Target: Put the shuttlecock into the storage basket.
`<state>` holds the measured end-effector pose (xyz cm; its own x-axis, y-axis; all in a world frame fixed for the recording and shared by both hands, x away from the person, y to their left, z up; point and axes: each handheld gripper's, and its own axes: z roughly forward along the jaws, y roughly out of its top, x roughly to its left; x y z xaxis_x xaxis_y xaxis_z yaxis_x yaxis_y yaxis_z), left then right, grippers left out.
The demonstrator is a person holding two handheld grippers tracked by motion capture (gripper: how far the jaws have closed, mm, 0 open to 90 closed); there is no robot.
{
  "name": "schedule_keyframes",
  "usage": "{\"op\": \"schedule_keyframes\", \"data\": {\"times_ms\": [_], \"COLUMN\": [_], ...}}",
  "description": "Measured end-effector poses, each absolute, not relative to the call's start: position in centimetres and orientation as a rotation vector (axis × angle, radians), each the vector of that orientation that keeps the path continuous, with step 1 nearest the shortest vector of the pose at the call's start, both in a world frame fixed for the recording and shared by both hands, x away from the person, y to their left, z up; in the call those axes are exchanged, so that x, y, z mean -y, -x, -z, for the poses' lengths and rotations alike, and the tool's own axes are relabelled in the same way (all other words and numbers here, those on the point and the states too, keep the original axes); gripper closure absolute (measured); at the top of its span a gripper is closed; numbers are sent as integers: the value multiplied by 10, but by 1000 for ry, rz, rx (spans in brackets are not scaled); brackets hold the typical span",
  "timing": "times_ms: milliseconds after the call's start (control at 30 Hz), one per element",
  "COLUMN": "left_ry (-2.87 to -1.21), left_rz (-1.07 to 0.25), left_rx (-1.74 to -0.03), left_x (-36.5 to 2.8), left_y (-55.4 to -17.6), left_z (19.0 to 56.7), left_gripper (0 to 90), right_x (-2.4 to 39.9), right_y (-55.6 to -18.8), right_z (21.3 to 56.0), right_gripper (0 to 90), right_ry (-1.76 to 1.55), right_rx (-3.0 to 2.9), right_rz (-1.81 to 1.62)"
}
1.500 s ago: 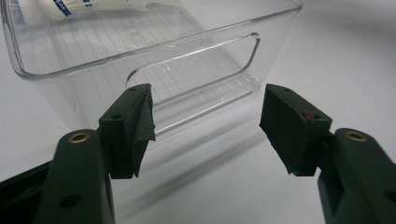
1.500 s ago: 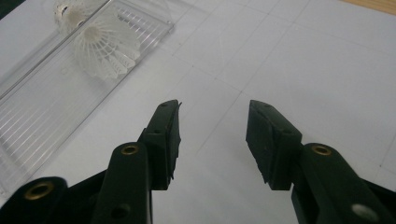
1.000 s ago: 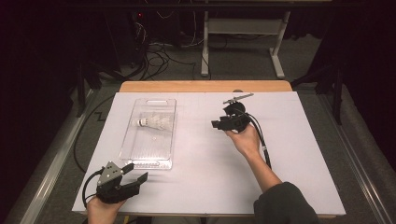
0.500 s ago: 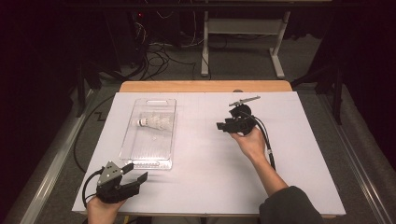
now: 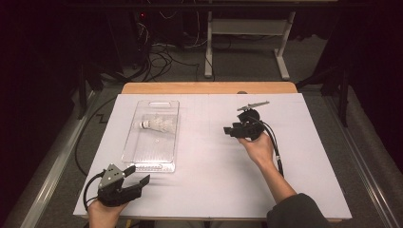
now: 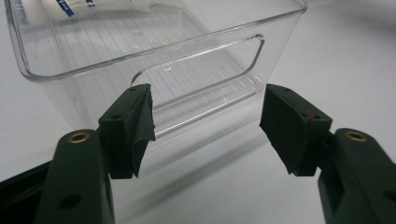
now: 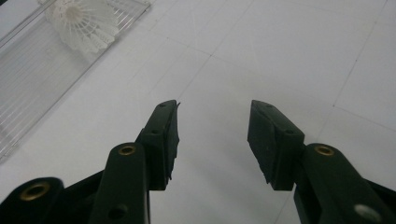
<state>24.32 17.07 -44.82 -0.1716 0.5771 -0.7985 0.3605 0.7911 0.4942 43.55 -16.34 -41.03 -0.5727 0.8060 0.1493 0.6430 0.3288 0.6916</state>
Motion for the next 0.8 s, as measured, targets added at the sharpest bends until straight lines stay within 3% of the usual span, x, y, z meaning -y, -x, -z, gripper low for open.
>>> {"op": "schedule_keyframes", "data": {"times_ms": [800], "left_ry": [-743], "left_rz": [-231], "left_rx": [-1772], "left_x": [-170], "left_y": [-244], "left_z": [449], "left_gripper": [357], "right_x": [189], "right_y": [-420], "right_z": [417], "right_gripper": [533], "right_ry": [-1358], "right_rx": [-2332], "right_rz": [-1093]}}
